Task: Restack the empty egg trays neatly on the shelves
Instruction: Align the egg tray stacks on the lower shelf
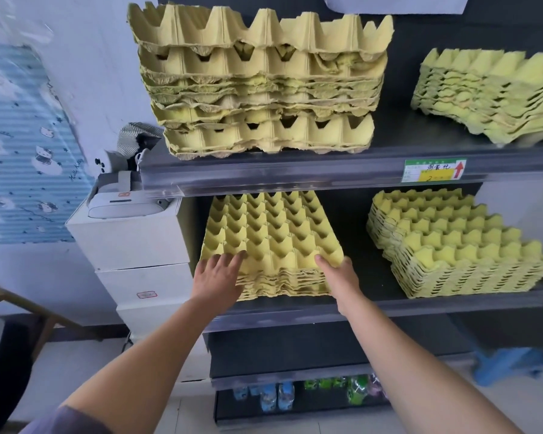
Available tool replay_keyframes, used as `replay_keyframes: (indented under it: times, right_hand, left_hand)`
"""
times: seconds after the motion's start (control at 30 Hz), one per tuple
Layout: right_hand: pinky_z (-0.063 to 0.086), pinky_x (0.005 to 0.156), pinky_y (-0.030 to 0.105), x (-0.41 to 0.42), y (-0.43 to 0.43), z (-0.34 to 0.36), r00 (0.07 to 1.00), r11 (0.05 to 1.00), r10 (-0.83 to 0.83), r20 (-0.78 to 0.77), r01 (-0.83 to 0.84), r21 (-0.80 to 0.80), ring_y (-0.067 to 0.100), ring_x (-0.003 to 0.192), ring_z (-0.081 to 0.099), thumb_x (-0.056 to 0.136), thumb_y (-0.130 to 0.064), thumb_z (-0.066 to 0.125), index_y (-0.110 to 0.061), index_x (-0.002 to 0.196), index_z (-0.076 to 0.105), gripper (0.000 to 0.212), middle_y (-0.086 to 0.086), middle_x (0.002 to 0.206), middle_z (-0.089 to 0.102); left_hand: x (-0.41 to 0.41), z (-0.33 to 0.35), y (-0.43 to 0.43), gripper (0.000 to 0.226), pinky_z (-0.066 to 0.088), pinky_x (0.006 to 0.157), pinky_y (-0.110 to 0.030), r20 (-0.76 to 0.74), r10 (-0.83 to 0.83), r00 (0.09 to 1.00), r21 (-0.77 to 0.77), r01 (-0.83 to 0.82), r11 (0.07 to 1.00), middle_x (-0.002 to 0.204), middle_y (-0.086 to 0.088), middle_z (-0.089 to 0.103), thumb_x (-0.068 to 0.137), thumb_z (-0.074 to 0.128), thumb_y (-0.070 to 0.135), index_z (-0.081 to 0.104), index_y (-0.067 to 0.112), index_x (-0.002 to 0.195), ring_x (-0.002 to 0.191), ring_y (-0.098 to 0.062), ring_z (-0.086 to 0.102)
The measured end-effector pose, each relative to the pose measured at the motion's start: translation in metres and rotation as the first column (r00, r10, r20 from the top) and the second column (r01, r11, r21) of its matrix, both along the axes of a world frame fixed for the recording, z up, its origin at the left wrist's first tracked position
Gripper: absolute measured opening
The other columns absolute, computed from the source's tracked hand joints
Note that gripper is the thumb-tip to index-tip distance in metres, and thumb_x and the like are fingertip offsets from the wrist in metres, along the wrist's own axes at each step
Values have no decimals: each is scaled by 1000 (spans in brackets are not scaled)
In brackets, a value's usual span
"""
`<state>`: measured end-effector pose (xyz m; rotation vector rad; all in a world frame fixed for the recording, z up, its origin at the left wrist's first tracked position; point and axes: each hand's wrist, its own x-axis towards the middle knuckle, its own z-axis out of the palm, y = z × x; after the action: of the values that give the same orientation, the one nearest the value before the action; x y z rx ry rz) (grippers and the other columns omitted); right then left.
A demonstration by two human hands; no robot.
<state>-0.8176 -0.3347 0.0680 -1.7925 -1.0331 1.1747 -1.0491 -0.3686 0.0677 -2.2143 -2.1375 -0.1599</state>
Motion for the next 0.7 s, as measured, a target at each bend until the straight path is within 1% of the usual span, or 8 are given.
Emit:
replay_keyframes:
  times: [0.1,0.17,0.27,0.4,0.47,0.57,0.63,0.7]
  right_hand:
    - [39,100,50,-5,-5,-2,996,995,-79,-38,76,-59,37,130,39,82,-57,63,-19,149,20,88,14,149,30]
    - [37,101,57,-8,-8,-6,972,984,-152,-178,131,-123,39,135,32,79,-58,66,-25,152,9,98,12,155,20]
    - [37,99,65,-17,-7,-10,880,970,-220,-420,151,-192,42,135,31,74,-60,68,-33,152,1,106,9,157,17]
    - [32,98,72,-31,2,-7,809,939,-336,-482,247,-240,43,138,24,67,-65,72,-36,151,1,113,6,158,14]
    - [28,97,75,-38,5,-4,775,912,-401,-488,287,-294,43,140,19,64,-67,73,-38,150,-1,117,3,158,10]
    - [23,99,76,-46,11,4,733,883,-459,-501,313,-351,42,142,11,67,-68,71,-37,150,-7,118,0,160,2]
    - [19,101,76,-48,12,11,725,880,-467,-505,324,-348,41,144,7,73,-66,67,-36,150,-9,113,-2,160,-1]
    - [17,103,73,-50,13,10,723,875,-479,-498,347,-337,40,144,8,73,-64,68,-35,151,-5,110,-1,160,1]
  left_hand:
    - [-1,-9,-5,76,10,113,-41,-19,4,1000,51,-3,999,152,-3,18,87,54,36,8,33,148,141,-25,13]
    - [0,-17,-10,75,5,113,-46,122,88,989,75,-98,992,154,-5,13,88,55,38,11,32,148,143,-25,6]
    - [-2,-23,-11,69,12,111,-47,350,209,913,73,-249,966,152,-7,14,90,51,44,16,27,148,142,-25,10]
    - [-7,-20,-1,60,17,109,-42,522,229,821,94,-323,942,149,-6,21,94,46,40,21,25,147,138,-25,19]
    - [-10,-17,2,58,21,108,-42,675,291,678,26,-415,909,147,-7,25,95,46,38,24,22,146,136,-27,24]
    - [-19,-23,10,61,27,109,-43,860,367,353,-172,-477,862,145,-15,29,94,48,36,24,16,146,131,-33,33]
    - [-24,-29,13,67,32,107,-47,898,419,136,-327,-432,840,140,-18,35,89,52,44,28,15,144,124,-37,41]
    - [-27,-36,13,71,36,104,-49,888,457,-49,-446,-333,831,134,-14,45,82,53,56,35,13,136,119,-35,46]
